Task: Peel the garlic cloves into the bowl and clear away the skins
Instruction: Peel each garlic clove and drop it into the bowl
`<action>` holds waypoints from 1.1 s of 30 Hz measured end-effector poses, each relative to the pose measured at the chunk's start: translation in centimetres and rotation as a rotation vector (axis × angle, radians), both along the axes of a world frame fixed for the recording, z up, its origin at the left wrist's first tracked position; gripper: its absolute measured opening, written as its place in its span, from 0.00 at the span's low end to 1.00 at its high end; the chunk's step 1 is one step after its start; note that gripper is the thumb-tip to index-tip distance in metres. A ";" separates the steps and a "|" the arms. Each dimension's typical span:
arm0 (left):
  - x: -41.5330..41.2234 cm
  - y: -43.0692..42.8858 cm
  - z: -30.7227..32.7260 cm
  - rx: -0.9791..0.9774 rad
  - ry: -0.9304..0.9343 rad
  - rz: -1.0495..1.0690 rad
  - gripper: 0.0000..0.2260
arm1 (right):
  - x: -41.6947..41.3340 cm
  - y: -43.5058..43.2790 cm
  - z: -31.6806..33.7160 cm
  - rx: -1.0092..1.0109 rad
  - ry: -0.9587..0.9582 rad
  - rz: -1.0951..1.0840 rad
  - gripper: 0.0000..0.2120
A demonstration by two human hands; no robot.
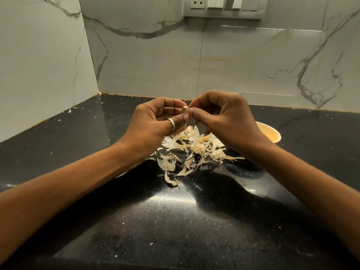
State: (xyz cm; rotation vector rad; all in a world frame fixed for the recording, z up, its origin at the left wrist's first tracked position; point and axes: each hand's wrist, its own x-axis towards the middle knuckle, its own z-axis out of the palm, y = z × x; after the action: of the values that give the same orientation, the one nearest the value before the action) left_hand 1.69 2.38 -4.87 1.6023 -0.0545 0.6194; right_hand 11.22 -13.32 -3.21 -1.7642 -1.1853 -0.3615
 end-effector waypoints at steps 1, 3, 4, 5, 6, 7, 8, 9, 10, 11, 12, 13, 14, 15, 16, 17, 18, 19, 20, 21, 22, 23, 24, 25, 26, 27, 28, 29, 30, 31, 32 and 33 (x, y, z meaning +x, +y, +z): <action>0.0 0.0 0.0 0.005 0.001 -0.004 0.11 | 0.0 0.0 0.0 0.001 0.000 0.005 0.04; -0.1 0.0 0.1 0.014 0.001 -0.009 0.11 | -0.1 0.0 0.0 -0.001 0.001 0.015 0.05; -0.1 0.0 0.0 0.016 0.001 -0.007 0.11 | -0.1 0.0 0.0 -0.002 0.001 0.015 0.05; 0.0 0.0 0.0 0.016 0.001 -0.005 0.11 | -0.2 0.1 0.0 -0.001 0.000 0.014 0.05; 0.0 0.0 0.0 0.012 0.002 -0.004 0.11 | -0.2 0.1 0.0 0.000 -0.002 0.010 0.06; 0.0 0.0 -0.1 0.009 0.003 -0.005 0.11 | -0.2 0.1 0.0 0.000 -0.005 0.005 0.06; 0.0 0.0 -0.1 0.010 0.003 -0.007 0.12 | -0.2 0.1 0.0 0.001 -0.008 -0.002 0.06; 0.0 0.0 -0.1 0.015 0.002 -0.009 0.13 | -0.2 0.2 0.0 0.001 -0.012 -0.010 0.05; 0.1 0.0 -0.2 0.027 0.003 -0.006 0.14 | -0.2 0.2 -0.1 -0.001 -0.016 -0.019 0.05; 0.1 0.1 -0.2 0.042 0.005 0.000 0.13 | -0.2 0.2 -0.1 -0.004 -0.020 -0.026 0.05; 0.1 0.1 -0.3 0.059 0.008 0.010 0.13 | -0.2 0.2 -0.1 -0.009 -0.023 -0.030 0.05; 0.1 0.2 -0.3 0.073 0.010 0.020 0.12 | -0.2 0.2 -0.1 -0.012 -0.026 -0.031 0.05; 0.2 0.3 -0.4 0.083 0.011 0.027 0.11 | -0.2 0.3 -0.1 -0.014 -0.029 -0.035 0.05; 0.2 0.3 -0.4 0.085 0.013 0.030 0.11 | -0.2 0.3 -0.2 -0.017 -0.030 -0.039 0.05; 0.2 0.3 -0.4 0.082 0.017 0.030 0.11 | -0.1 0.3 -0.2 -0.019 -0.030 -0.044 0.05; 0.2 0.3 -0.4 0.074 0.019 0.028 0.11 | -0.1 0.3 -0.2 -0.023 -0.031 -0.047 0.05; 0.2 0.2 -0.4 0.066 0.021 0.026 0.12 | -0.1 0.3 -0.3 -0.027 -0.033 -0.048 0.05; 0.2 0.2 -0.4 0.059 0.022 0.024 0.13 | -0.1 0.3 -0.3 -0.033 -0.034 -0.045 0.05; 0.1 0.2 -0.4 0.054 0.023 0.021 0.14 | -0.1 0.3 -0.3 -0.038 -0.036 -0.043 0.05; 0.1 0.1 -0.4 0.050 0.023 0.019 0.14 | -0.2 0.3 -0.3 -0.041 -0.039 -0.043 0.05; 0.0 0.1 -0.4 0.046 0.023 0.018 0.15 | -0.2 0.3 -0.3 -0.042 -0.042 -0.045 0.05; 0.1 0.0 -0.4 0.042 0.024 0.017 0.16 | -0.2 0.3 -0.4 -0.041 -0.043 -0.047 0.04; 0.1 0.0 -0.4 0.038 0.025 0.015 0.16 | -0.2 0.4 -0.4 -0.038 -0.040 -0.049 0.04; 0.0 0.0 -0.4 0.029 0.027 0.012 0.16 | -0.3 0.4 -0.4 -0.035 -0.034 -0.050 0.04; 0.0 -0.1 -0.4 0.016 0.027 0.006 0.16 | -0.3 0.4 -0.4 -0.031 -0.030 -0.052 0.05; 0.0 -0.1 -0.4 0.001 0.027 0.000 0.15 | -0.3 0.4 -0.4 -0.028 -0.028 -0.053 0.05; 0.0 -0.1 -0.4 -0.013 0.028 -0.006 0.14 | -0.3 0.5 -0.4 -0.025 -0.028 -0.055 0.05; 0.0 -0.2 -0.4 -0.027 0.030 -0.013 0.13 | -0.3 0.5 -0.4 -0.023 -0.030 -0.057 0.05; 0.0 -0.2 -0.4 -0.038 0.032 -0.019 0.11 | -0.3 0.5 -0.5 -0.021 -0.035 -0.059 0.05; 0.1 -0.2 -0.4 -0.047 0.036 -0.023 0.09 | -0.4 0.5 -0.5 -0.021 -0.042 -0.062 0.05; 0.1 -0.2 -0.4 -0.051 0.042 -0.025 0.08 | -0.4 0.6 -0.6 -0.020 -0.049 -0.068 0.05; 0.1 -0.2 -0.5 -0.055 0.048 -0.026 0.08 | -0.4 0.6 -0.6 -0.019 -0.055 -0.073 0.06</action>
State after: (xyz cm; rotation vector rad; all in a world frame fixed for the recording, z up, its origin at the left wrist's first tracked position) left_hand 1.77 2.15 -5.32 1.5602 -0.0218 0.5577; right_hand 10.78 -12.69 -3.82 -1.8277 -1.1683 -0.4465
